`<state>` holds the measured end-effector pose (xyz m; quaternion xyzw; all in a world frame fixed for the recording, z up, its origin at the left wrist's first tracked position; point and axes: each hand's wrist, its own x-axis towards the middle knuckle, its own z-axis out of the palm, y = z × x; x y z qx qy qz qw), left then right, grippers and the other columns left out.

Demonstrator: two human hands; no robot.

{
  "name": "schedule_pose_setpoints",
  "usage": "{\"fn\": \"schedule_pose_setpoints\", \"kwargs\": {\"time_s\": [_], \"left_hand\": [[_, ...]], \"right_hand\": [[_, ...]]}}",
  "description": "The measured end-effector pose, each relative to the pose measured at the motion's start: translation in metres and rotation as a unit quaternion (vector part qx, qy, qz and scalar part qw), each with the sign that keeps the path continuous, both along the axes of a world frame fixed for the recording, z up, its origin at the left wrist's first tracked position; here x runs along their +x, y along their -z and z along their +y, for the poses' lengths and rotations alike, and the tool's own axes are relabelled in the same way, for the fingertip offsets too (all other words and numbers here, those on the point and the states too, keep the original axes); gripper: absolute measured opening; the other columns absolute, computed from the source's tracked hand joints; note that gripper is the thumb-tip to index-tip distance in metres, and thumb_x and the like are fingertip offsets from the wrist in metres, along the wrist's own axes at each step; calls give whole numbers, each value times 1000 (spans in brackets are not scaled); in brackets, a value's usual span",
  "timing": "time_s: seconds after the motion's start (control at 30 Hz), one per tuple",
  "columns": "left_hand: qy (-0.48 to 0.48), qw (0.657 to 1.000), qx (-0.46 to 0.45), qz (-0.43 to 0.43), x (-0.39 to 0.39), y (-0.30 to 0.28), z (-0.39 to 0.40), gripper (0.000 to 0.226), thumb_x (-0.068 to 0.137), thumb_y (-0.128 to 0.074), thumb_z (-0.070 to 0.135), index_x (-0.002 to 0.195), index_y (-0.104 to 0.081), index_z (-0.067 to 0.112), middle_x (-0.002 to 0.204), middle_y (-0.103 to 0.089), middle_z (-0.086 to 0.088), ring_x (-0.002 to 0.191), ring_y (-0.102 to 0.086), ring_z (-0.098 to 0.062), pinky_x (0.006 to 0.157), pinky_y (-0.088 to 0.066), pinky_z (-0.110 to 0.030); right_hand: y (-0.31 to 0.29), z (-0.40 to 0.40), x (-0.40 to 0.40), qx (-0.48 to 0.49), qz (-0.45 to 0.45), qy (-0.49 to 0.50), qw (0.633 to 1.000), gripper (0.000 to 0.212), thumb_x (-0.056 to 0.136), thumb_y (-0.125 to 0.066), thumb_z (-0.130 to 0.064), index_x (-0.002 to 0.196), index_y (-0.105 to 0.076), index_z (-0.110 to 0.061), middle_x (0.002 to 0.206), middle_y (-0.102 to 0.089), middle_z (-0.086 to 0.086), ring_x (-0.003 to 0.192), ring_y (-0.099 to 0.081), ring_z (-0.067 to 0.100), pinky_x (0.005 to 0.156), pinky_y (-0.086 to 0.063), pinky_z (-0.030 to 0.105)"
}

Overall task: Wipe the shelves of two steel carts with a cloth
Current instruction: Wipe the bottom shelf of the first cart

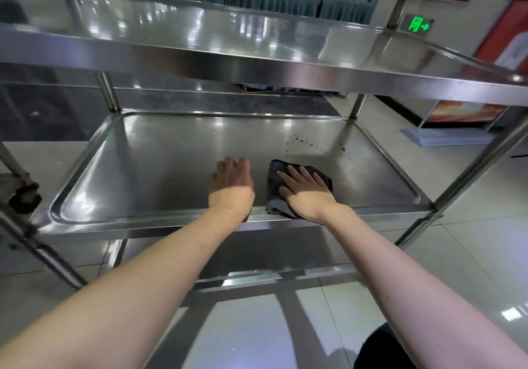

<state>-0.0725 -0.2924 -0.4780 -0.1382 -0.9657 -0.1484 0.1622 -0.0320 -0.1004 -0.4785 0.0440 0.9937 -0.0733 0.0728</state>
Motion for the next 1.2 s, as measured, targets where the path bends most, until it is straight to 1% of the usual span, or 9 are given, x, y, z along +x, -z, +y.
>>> {"fn": "schedule_pose_setpoints", "kwargs": {"time_s": [0.13,0.23,0.47,0.6,0.73,0.87,1.03,1.13,1.2], "left_hand": [[-9,1000,6,-25,0,-5,48,26,92,-45,11,116,-53,18,117,-52,-11,111,-47,-34,85,-37,-40],[-15,999,0,-35,5,6,64,25,90,-48,10,112,-54,20,116,-51,-10,109,-47,-33,85,-39,-41],[-49,998,17,39,3,24,70,12,96,-47,16,106,-54,15,108,-51,-12,100,-48,-34,84,-39,-41],[-65,997,25,29,-1,31,69,15,97,-47,19,109,-55,14,111,-50,-14,104,-48,-37,88,-39,-45],[-49,998,26,43,-4,34,69,19,98,-39,24,108,-55,18,110,-51,-12,102,-46,-35,89,-38,-45],[-41,997,18,66,-7,36,66,35,92,-24,29,104,-54,19,103,-52,-9,95,-46,-33,85,-40,-44],[-50,996,26,66,-10,35,68,30,91,-28,30,100,-54,19,100,-53,-10,93,-47,-33,82,-40,-44],[-55,996,35,64,-9,32,70,33,90,-26,34,96,-54,17,97,-54,-12,92,-48,-35,80,-41,-44],[-61,995,42,64,-7,32,71,32,91,-27,34,94,-54,16,95,-53,-13,90,-48,-35,80,-41,-45]], "right_hand": [[-3,50,18,-3,-3,-2,1000,57,110,-28,-48,165,-15,-46,176,-1,-9,162,3,16,130,1,43],[-1,65,23,-1,-7,-25,1000,58,109,-27,-48,166,-12,-45,176,2,-8,162,6,17,130,2,43],[7,55,4,0,-10,-117,993,59,110,-23,-53,165,-4,-46,175,11,-10,161,15,18,129,10,43],[11,40,-40,9,24,-148,989,59,110,-19,-55,166,-6,-45,176,6,-8,162,9,21,129,7,47],[11,44,-111,4,37,-134,990,58,109,-23,-54,166,-16,-42,176,-5,-4,162,-2,25,127,1,52],[8,103,-154,-9,46,-45,998,60,106,-23,-54,164,-22,-40,176,-8,-4,162,-5,24,128,-1,53],[11,163,-109,-5,38,24,999,59,108,-22,-52,166,-18,-38,176,-7,-2,162,-4,27,129,-1,53],[16,146,-57,28,46,-4,999,59,109,-23,-52,166,-15,-39,176,-6,-2,162,-5,28,128,-3,53],[16,117,-26,31,37,-46,998,59,109,-23,-54,166,-11,-43,176,0,-5,162,1,25,129,0,50]]}}
